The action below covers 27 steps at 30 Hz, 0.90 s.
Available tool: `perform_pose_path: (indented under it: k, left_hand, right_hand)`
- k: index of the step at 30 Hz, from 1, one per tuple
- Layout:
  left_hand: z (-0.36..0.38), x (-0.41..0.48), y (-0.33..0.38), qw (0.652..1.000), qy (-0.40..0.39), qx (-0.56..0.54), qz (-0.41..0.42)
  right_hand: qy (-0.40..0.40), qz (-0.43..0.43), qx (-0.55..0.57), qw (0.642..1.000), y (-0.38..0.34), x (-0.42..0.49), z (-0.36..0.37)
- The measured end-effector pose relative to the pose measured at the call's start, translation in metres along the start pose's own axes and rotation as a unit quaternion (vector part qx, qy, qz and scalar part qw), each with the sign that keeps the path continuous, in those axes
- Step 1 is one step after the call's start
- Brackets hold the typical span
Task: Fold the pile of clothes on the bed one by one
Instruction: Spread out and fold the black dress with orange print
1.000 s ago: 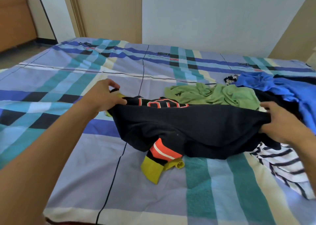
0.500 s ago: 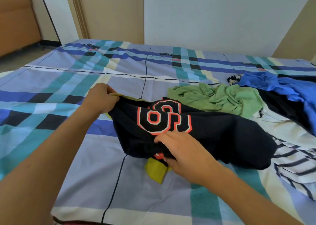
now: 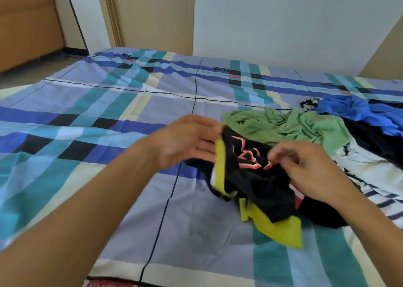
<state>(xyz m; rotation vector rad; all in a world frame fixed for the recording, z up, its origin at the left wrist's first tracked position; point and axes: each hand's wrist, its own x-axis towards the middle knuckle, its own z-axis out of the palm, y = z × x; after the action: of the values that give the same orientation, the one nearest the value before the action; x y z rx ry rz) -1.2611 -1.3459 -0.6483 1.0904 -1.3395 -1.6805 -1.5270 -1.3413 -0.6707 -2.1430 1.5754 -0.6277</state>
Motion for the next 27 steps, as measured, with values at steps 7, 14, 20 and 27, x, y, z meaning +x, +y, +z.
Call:
perform_pose_path:
  k: [7, 14, 20, 27]
  left_hand:
    - [0.034, -0.001, -0.021, 0.939, -0.112, 0.308, 0.109]
    - [-0.010, 0.008, -0.029, 0.875, -0.020, 0.444, 0.192]
    - [0.000, 0.020, -0.048, 0.831, -0.029, 0.522, 0.188]
    - [-0.030, 0.008, -0.024, 0.923, 0.120, 0.351, 0.105]
  right_hand:
    - [-0.156, 0.038, 0.356, 0.921, -0.036, -0.010, 0.032]
    - [-0.237, 0.022, 0.476, 0.847, -0.032, -0.015, 0.026]
    - [-0.232, -0.018, 0.527, 0.817, -0.021, -0.014, 0.003]
    - [0.031, 0.006, 0.151, 0.988, 0.023, 0.003, -0.019]
